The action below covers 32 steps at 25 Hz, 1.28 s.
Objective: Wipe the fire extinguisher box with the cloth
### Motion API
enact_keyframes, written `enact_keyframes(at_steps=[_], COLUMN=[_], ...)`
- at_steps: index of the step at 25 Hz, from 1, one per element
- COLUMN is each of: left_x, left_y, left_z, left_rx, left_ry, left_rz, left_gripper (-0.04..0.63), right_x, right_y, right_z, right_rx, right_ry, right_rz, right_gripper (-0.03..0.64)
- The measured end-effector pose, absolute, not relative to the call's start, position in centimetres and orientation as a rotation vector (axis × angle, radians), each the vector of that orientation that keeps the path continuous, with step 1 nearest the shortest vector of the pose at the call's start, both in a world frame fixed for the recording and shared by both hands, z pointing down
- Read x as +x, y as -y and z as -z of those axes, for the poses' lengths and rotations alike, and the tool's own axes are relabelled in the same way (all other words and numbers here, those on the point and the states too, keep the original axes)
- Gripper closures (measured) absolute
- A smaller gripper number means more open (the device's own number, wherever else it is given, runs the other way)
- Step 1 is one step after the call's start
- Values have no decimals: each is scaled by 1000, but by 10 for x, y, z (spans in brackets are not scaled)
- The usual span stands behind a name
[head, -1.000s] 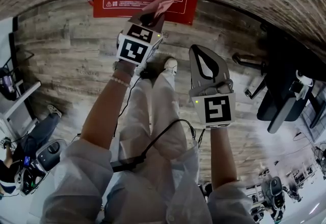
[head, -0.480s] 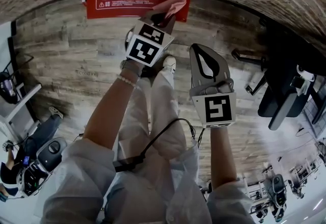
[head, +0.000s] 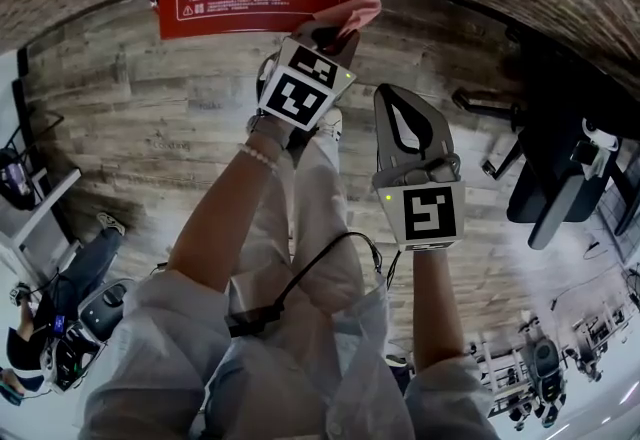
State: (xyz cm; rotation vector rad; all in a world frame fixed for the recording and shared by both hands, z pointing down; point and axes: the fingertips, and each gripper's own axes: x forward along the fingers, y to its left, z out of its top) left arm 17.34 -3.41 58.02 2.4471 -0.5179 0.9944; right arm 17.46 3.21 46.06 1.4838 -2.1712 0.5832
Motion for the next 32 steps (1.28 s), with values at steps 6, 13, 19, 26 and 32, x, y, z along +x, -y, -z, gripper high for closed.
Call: enact_keyframes(at_steps=[6, 13, 19, 26, 32], left_x=[183, 172, 138, 91, 55], left_y=[32, 40, 57, 63, 62], left_z=[-580, -543, -475, -369, -269], left_rx=[2448, 2528, 2598, 2707, 2841], left_ry=[492, 488, 544, 606, 638], left_rz=[-963, -869, -714, -581, -485], left_gripper=[586, 584, 584, 584, 584], right_x=[180, 181, 168, 132, 101], right_y=[-37, -37, -22, 1, 8], right_z=[-459, -446, -405, -325, -258], right_rx=[1509, 1547, 1585, 1616, 1634], right_ry=[2152, 2130, 2138, 2201, 2259], right_rz=[-587, -561, -474, -349, -268], right_gripper=[609, 609, 609, 609, 609])
